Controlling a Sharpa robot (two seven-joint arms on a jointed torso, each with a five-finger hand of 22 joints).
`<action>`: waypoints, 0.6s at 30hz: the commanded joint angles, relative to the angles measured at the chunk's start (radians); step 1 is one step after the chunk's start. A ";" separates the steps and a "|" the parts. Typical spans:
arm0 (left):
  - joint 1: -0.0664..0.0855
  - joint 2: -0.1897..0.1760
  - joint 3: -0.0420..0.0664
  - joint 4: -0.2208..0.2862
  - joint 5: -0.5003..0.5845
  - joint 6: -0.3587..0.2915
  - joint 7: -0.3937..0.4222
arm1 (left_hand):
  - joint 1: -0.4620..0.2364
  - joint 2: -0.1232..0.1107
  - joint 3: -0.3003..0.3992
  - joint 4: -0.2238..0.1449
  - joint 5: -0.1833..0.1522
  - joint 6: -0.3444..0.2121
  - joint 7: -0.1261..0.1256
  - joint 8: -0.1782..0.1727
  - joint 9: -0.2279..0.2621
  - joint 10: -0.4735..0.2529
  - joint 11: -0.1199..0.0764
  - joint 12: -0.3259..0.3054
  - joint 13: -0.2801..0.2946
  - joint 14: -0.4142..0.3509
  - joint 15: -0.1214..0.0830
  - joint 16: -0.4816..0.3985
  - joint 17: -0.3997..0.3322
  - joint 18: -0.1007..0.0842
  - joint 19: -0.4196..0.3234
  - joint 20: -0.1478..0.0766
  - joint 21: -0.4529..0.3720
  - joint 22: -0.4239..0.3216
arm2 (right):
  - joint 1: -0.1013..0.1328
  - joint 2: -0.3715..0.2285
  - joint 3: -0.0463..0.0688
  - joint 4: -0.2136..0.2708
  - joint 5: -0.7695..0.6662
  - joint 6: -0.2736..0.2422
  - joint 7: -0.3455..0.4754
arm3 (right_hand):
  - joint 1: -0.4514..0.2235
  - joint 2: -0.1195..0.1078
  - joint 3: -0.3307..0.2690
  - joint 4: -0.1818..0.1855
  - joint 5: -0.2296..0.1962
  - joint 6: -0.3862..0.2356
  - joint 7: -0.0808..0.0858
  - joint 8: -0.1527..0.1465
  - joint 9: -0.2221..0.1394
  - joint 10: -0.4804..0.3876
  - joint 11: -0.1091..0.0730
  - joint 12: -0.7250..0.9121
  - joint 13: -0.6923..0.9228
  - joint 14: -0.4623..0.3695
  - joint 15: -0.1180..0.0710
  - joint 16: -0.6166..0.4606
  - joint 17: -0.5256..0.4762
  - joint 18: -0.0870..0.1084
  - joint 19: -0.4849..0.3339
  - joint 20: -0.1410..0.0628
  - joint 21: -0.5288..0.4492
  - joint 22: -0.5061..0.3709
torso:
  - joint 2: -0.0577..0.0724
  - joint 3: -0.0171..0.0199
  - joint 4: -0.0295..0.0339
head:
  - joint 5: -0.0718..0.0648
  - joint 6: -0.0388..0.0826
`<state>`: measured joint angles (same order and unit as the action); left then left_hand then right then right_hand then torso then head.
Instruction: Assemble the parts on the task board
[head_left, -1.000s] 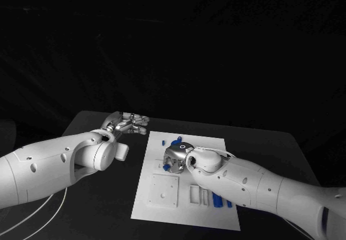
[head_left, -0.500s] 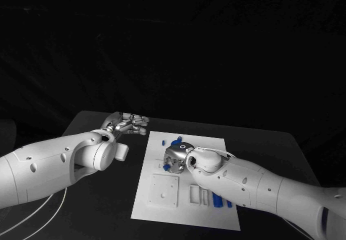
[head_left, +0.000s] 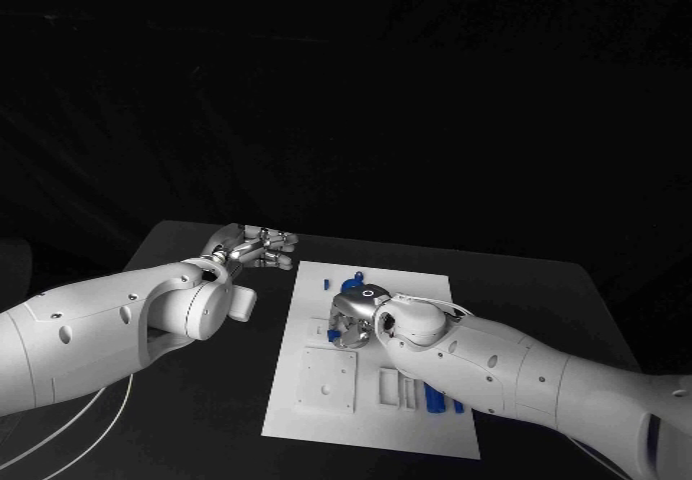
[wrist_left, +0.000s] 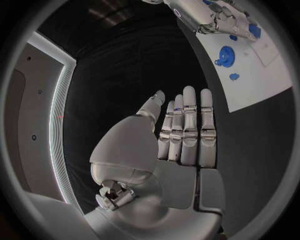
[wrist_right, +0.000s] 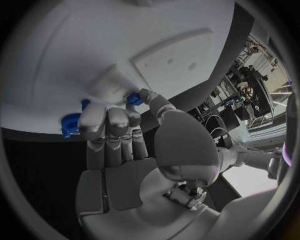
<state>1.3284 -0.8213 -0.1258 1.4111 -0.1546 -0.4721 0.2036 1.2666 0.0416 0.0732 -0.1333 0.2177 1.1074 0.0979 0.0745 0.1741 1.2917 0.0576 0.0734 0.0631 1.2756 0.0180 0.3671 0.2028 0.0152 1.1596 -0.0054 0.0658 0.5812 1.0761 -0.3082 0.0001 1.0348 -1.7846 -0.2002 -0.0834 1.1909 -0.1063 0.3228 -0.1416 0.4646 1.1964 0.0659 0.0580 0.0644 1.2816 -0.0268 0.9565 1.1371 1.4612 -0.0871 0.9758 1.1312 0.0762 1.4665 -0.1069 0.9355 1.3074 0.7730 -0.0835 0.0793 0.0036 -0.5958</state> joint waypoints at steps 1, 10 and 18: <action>0.001 -0.001 0.000 0.002 0.005 0.014 0.001 | 0.009 0.001 -0.001 0.005 0.000 -0.009 0.004 0.004 0.001 -0.008 0.004 -0.002 -0.001 -0.002 0.004 -0.006 -0.002 0.009 0.001 0.005 0.005 -0.002 | -0.006 -0.005 -0.004 0.002 0.006 -0.027 -0.022 | -0.001 -0.002 -0.017 0.010 -0.007 -0.008 0.000 0.004 0.001 0.004 0.000 0.000 0.000 0.001 -0.006 0.001 0.000 -0.011 0.035 -0.004 0.002 0.122 | 0.000 0.0001 0.0005 | 0.001 0.000; 0.001 -0.004 -0.001 -0.001 -0.002 0.031 -0.012 | 0.011 -0.008 -0.004 0.013 -0.003 -0.016 0.005 0.004 0.000 -0.012 0.005 -0.001 -0.001 -0.001 0.005 -0.007 -0.003 0.009 0.002 0.006 0.006 -0.012 | -0.006 -0.020 -0.004 0.019 0.003 -0.086 -0.039 | 0.006 -0.017 -0.026 0.039 0.011 -0.011 0.001 0.004 0.000 0.006 -0.001 0.000 0.001 0.001 -0.005 -0.002 -0.002 -0.009 0.036 -0.004 0.002 0.122 | 0.000 -0.0012 0.0002 | 0.001 0.000; 0.001 -0.008 -0.006 -0.009 -0.055 0.126 -0.086 | 0.000 -0.015 -0.012 0.028 -0.009 -0.016 0.003 0.002 -0.005 0.004 -0.001 0.002 -0.001 0.025 -0.006 0.025 0.014 0.010 0.029 -0.003 0.017 -0.009 | -0.005 -0.054 -0.003 0.063 0.005 -0.128 -0.043 | 0.008 -0.024 -0.030 0.052 0.035 -0.009 -0.001 0.004 0.001 0.007 -0.003 -0.001 0.002 0.001 -0.006 -0.005 -0.004 -0.010 0.039 -0.004 0.014 0.125 | 0.000 0.0002 -0.0044 | 0.001 0.006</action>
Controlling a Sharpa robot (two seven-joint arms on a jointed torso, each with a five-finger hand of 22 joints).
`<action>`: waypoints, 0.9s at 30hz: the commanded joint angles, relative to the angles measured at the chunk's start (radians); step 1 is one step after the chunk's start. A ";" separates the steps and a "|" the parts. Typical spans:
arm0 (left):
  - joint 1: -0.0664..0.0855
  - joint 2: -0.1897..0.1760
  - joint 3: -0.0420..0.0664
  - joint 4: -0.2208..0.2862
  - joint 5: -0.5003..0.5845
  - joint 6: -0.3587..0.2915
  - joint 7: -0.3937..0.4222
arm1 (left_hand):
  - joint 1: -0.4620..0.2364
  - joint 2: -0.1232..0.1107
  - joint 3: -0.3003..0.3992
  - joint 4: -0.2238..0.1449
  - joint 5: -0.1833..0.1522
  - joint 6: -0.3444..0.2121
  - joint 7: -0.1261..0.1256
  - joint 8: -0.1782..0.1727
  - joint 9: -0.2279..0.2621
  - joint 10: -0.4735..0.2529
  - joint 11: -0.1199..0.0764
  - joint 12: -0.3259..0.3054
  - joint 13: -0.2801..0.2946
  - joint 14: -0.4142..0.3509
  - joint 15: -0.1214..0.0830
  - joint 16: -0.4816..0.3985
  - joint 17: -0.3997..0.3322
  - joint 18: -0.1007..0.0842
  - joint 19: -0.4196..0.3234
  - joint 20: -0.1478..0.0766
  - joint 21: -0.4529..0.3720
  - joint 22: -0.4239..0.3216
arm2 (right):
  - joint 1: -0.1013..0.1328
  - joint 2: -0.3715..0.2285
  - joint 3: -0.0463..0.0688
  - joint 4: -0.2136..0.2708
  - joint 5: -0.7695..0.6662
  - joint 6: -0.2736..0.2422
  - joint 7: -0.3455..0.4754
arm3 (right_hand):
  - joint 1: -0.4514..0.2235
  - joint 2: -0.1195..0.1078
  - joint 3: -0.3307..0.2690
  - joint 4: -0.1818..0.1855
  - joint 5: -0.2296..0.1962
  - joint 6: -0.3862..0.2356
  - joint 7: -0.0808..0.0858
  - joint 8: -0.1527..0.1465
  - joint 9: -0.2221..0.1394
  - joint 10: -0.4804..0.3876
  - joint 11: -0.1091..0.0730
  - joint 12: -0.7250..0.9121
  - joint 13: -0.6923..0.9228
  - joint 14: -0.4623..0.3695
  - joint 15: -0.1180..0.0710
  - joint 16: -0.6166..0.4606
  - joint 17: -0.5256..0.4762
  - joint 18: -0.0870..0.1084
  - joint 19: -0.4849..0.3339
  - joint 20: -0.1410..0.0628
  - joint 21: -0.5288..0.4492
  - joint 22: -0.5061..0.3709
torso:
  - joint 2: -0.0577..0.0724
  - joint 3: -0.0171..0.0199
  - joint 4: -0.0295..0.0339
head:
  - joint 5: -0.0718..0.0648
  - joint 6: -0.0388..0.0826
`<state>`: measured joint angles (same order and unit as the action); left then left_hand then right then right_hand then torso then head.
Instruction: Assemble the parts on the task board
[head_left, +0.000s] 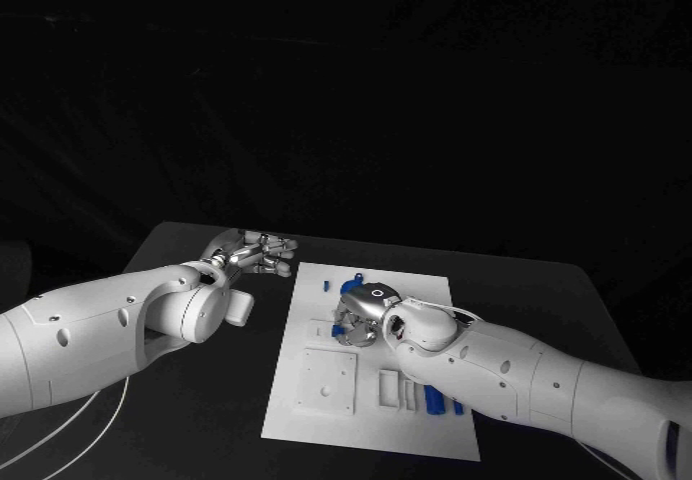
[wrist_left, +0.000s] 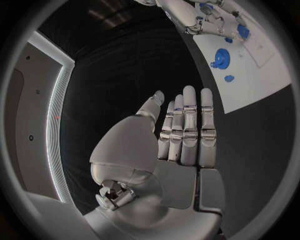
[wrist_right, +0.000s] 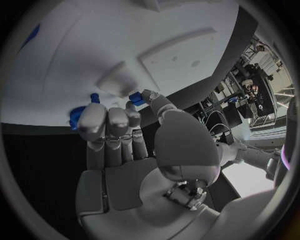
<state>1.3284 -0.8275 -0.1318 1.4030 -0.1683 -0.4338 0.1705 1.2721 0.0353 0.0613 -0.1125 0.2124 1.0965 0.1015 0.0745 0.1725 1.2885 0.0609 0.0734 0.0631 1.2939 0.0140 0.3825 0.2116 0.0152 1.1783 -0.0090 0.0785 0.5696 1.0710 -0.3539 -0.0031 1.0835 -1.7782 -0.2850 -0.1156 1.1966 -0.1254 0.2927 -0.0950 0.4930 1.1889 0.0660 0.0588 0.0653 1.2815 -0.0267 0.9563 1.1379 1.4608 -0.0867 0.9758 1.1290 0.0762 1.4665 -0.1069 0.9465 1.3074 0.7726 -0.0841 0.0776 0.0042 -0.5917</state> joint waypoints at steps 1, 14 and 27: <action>0.001 -0.002 -0.001 -0.002 -0.050 0.108 -0.067 | -0.006 -0.011 0.000 0.009 -0.003 -0.010 0.002 -0.002 -0.012 0.012 -0.006 0.002 -0.002 0.009 -0.004 0.021 0.012 0.009 0.015 -0.003 0.007 0.005 | 0.000 -0.014 0.000 0.023 -0.001 -0.048 -0.012 | 0.005 -0.008 0.004 0.010 0.007 0.000 -0.001 0.003 0.000 0.008 -0.003 -0.001 0.001 0.002 -0.007 -0.006 -0.003 -0.010 0.039 -0.005 0.003 0.125 | 0.000 0.0007 -0.0021 | 0.000 0.003; 0.001 -0.013 -0.006 -0.021 -0.189 0.425 -0.262 | -0.073 -0.041 -0.067 0.111 -0.051 -0.019 -0.018 0.000 -0.085 0.208 -0.081 0.154 0.034 0.080 -0.098 0.508 0.250 0.001 0.088 -0.097 0.292 0.326 | 0.012 -0.123 0.017 0.175 0.015 -0.082 -0.029 | 0.011 -0.015 0.016 0.017 0.000 0.001 -0.001 0.003 0.000 0.009 -0.003 -0.001 0.002 0.002 -0.007 -0.007 -0.005 -0.011 0.039 -0.005 0.009 0.126 | 0.000 0.0054 -0.0090 | 0.008 0.012; -0.001 0.031 -0.027 -0.049 -0.255 0.554 -0.351 | -0.158 -0.112 -0.009 0.202 -0.117 -0.018 -0.027 0.019 -0.030 0.191 -0.085 0.251 0.062 0.062 -0.102 0.648 0.226 0.013 0.056 -0.100 0.353 0.517 | 0.020 -0.219 0.060 0.312 0.029 -0.100 -0.046 | 0.018 -0.022 0.024 0.026 -0.012 0.002 -0.001 0.003 -0.001 0.010 -0.003 -0.001 0.003 0.002 -0.007 -0.005 -0.005 -0.011 0.040 -0.005 0.016 0.128 | 0.004 0.0121 -0.0220 | 0.015 0.019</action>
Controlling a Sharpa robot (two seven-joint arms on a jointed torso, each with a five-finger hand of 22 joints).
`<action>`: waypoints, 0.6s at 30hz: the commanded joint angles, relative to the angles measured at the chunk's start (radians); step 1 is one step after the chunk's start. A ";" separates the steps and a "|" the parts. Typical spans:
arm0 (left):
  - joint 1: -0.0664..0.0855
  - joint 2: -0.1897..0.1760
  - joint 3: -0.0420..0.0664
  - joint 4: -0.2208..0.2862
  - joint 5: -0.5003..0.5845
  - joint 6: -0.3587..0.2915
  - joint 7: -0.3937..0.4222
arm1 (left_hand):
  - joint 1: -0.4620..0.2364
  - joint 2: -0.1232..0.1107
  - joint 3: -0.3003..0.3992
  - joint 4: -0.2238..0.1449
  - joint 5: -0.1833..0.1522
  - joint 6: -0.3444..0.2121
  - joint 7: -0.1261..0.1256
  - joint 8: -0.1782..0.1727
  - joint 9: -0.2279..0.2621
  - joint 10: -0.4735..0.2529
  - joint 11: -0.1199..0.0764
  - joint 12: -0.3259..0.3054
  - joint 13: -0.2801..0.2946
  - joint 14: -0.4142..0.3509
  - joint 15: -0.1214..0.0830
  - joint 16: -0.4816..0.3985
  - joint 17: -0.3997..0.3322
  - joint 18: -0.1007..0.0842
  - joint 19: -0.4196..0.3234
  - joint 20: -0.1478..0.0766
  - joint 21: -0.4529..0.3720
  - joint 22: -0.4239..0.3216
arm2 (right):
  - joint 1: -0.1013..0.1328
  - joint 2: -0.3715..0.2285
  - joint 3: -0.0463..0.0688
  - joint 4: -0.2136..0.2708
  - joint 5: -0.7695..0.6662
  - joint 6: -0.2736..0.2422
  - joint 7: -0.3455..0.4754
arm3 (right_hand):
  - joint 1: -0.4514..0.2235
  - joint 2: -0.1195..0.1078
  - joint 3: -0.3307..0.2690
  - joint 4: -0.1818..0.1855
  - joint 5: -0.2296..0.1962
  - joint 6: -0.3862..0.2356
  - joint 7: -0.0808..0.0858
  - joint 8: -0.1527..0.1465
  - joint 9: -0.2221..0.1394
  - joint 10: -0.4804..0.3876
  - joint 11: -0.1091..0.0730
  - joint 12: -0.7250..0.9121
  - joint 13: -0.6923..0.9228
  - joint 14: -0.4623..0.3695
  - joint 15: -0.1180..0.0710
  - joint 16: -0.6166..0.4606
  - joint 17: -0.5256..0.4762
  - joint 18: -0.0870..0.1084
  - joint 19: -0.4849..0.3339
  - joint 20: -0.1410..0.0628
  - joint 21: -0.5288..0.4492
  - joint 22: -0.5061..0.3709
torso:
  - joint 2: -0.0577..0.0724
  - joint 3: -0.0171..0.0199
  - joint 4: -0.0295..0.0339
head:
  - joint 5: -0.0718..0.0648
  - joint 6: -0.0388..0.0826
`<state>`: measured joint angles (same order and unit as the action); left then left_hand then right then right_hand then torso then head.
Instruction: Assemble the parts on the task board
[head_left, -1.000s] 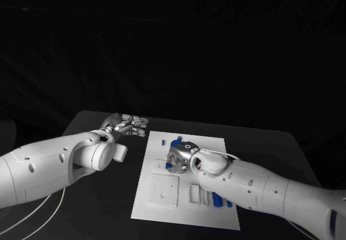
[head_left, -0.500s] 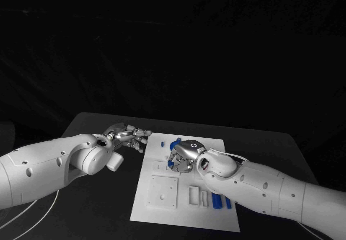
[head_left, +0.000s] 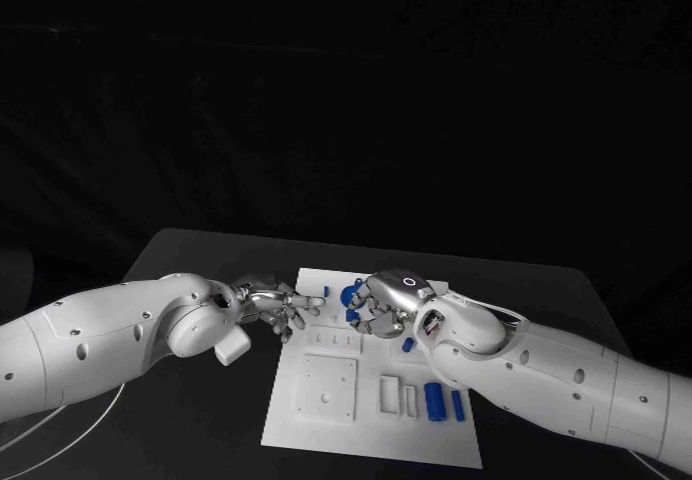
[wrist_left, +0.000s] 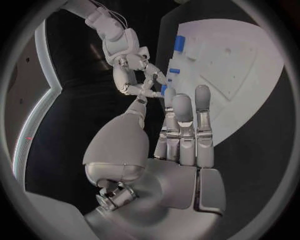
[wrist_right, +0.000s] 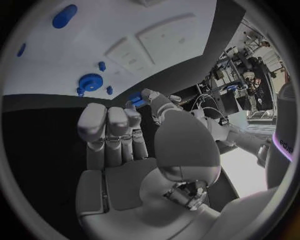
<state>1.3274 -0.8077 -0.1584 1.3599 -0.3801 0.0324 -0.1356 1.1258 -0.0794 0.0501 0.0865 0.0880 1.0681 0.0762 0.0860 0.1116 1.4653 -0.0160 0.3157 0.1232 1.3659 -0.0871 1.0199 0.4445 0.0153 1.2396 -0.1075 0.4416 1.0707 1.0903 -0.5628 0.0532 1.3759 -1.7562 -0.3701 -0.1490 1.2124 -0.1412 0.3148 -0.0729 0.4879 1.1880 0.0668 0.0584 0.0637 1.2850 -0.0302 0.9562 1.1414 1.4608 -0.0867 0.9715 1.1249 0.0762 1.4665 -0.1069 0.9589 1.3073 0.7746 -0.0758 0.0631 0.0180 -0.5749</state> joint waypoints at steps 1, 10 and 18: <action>0.000 0.013 -0.001 -0.007 -0.044 0.089 -0.044 | -0.013 0.003 0.002 0.001 0.013 0.015 -0.004 0.011 0.041 0.014 -0.009 0.011 0.003 -0.011 -0.002 0.013 -0.009 0.013 -0.006 -0.002 -0.013 0.020 | 0.001 -0.011 0.005 0.022 0.008 -0.015 -0.013 | 0.002 -0.006 0.002 0.004 -0.007 0.003 -0.002 0.004 0.001 0.007 0.000 -0.001 0.000 0.002 -0.007 -0.001 -0.001 -0.011 0.040 -0.005 0.004 0.128 | 0.002 0.0040 -0.0077 | 0.002 0.002; -0.002 0.037 -0.004 -0.028 -0.047 0.082 -0.007 | -0.039 0.001 0.007 0.009 0.027 0.037 -0.024 0.045 0.236 0.001 -0.016 0.035 0.012 -0.026 -0.005 0.044 -0.017 0.007 -0.004 -0.005 -0.047 0.076 | 0.001 -0.033 0.022 0.061 0.012 -0.010 -0.013 | 0.006 -0.007 0.003 0.005 -0.012 0.004 -0.002 0.004 0.001 0.008 0.000 0.000 0.000 0.002 -0.007 0.000 -0.001 -0.011 0.040 -0.005 0.005 0.128 | 0.002 0.0039 -0.0066 | 0.000 0.001; -0.006 0.049 -0.007 -0.033 -0.044 0.049 0.029 | -0.063 0.003 -0.003 -0.006 0.127 -0.027 -0.051 0.227 0.554 -0.015 -0.027 0.082 0.036 -0.044 -0.012 0.096 -0.006 -0.003 -0.005 -0.012 -0.058 0.123 | 0.001 -0.039 0.025 0.082 0.019 -0.008 -0.009 | 0.007 -0.007 0.004 0.006 -0.015 0.004 -0.002 0.004 0.001 0.008 0.000 0.000 0.001 0.002 -0.007 0.000 -0.001 -0.011 0.039 -0.005 0.004 0.128 | 0.002 0.0034 -0.0051 | -0.002 0.000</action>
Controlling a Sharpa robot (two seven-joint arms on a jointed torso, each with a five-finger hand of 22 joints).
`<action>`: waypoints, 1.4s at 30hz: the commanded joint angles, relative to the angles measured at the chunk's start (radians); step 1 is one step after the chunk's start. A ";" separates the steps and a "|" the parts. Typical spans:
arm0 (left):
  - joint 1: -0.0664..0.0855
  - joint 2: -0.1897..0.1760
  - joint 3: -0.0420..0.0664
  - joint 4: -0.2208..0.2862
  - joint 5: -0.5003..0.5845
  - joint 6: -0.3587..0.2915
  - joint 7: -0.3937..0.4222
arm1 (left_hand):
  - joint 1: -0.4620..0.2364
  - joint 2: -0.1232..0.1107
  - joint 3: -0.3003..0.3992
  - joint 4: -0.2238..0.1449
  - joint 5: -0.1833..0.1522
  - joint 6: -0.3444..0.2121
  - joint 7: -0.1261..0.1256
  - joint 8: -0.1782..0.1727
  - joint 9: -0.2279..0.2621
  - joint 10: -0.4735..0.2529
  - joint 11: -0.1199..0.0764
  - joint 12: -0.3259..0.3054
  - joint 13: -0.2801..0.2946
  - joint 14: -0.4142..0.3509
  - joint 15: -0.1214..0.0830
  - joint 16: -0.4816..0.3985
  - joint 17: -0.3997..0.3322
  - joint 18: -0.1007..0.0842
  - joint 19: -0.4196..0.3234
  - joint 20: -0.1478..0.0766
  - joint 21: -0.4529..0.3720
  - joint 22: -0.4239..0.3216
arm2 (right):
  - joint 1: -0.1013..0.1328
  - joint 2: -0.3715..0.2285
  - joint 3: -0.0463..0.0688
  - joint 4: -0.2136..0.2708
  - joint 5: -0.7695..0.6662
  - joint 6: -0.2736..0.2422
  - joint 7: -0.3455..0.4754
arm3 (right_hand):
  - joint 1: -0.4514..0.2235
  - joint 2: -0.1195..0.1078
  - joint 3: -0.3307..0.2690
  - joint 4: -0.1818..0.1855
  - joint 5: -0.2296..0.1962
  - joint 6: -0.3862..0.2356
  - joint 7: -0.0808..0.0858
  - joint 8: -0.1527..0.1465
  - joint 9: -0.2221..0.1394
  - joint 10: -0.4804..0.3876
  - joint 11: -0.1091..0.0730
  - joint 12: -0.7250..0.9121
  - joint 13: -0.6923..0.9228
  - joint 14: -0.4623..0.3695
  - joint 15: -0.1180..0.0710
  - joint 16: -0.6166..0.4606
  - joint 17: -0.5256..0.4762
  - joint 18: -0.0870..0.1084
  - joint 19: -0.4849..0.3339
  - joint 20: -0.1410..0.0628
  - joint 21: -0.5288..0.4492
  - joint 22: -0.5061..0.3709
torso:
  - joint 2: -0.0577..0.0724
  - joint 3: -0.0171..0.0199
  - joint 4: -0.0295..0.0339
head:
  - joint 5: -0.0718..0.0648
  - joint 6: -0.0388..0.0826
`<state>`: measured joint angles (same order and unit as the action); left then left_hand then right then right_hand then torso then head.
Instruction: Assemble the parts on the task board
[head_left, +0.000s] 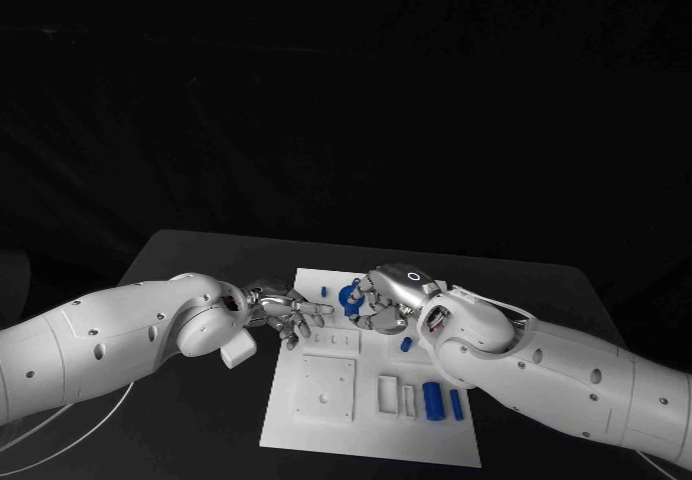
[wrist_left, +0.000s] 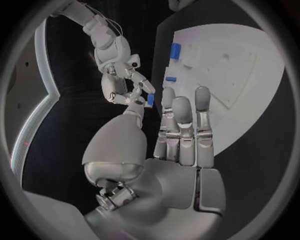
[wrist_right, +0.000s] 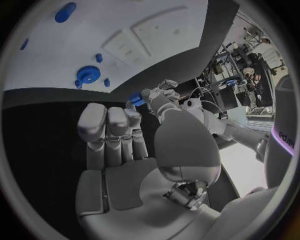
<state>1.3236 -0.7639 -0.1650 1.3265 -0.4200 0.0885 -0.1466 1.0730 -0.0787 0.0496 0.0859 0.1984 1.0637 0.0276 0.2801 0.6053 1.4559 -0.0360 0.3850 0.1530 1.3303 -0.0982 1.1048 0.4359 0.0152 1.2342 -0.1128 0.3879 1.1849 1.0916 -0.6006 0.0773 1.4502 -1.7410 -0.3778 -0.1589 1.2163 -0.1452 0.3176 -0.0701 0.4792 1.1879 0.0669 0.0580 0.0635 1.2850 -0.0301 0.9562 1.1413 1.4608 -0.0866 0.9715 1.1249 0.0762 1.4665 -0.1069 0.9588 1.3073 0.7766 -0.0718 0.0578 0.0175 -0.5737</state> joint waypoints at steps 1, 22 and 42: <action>-0.003 0.006 -0.001 0.000 -0.004 -0.010 0.043 | -0.013 0.002 -0.001 -0.007 0.023 -0.039 -0.004 0.050 0.101 -0.013 -0.009 0.026 0.012 -0.012 -0.001 0.020 0.002 -0.003 0.000 -0.007 -0.006 0.019 | 0.000 -0.001 0.001 0.009 0.004 0.000 0.001 | 0.003 -0.003 0.001 0.003 -0.006 0.004 -0.002 0.004 0.001 0.008 0.000 0.000 0.001 0.002 -0.007 0.000 -0.001 -0.011 0.039 -0.005 0.004 0.128 | 0.001 -0.0007 -0.0002 | -0.001 -0.001; -0.009 0.029 -0.005 -0.001 -0.004 -0.017 0.082 | -0.029 0.001 0.002 -0.007 0.005 -0.068 -0.008 0.088 0.256 -0.082 -0.005 0.126 0.039 -0.060 0.003 0.106 -0.027 -0.005 0.001 -0.002 -0.069 0.127 | 0.000 0.010 0.001 0.023 -0.007 -0.009 0.001 | 0.010 -0.006 0.009 0.007 -0.005 0.001 -0.001 0.004 0.001 0.007 0.000 -0.002 0.001 0.002 -0.007 0.000 -0.001 -0.011 0.039 -0.005 0.004 0.127 | -0.001 -0.0020 -0.0003 | -0.005 -0.002; -0.009 0.038 -0.006 0.002 -0.010 -0.024 0.091 | -0.017 0.045 -0.019 -0.049 0.017 -0.067 -0.006 0.080 0.230 -0.088 -0.004 0.127 0.030 -0.066 0.005 0.113 -0.041 -0.007 0.008 -0.001 -0.096 0.139 | -0.001 0.019 0.001 0.024 0.006 0.004 0.007 | 0.008 -0.007 0.010 0.011 -0.009 0.001 -0.001 0.004 0.001 0.006 0.000 -0.002 0.001 0.002 -0.007 -0.002 -0.003 -0.011 0.039 -0.005 0.004 0.127 | -0.001 -0.0020 -0.0008 | -0.004 -0.002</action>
<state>1.3145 -0.7291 -0.1711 1.3242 -0.4286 0.0635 -0.0730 1.0558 -0.0426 0.0298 0.0438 0.2120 1.0018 0.0210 0.3630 0.8369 1.3755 -0.0373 0.5073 0.1846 1.2735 -0.0945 1.2120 0.3968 0.0151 1.2382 -0.1163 0.2955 1.3078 1.0913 -0.5829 0.0780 1.4742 -1.7355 -0.3814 -0.1576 1.2203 -0.1492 0.3258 -0.0619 0.4725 1.1877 0.0671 0.0577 0.0635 1.2849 -0.0300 0.9562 1.1411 1.4607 -0.0866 0.9716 1.1238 0.0761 1.4665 -0.1069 0.9587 1.3078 0.7758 -0.0736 0.0573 0.0136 -0.5745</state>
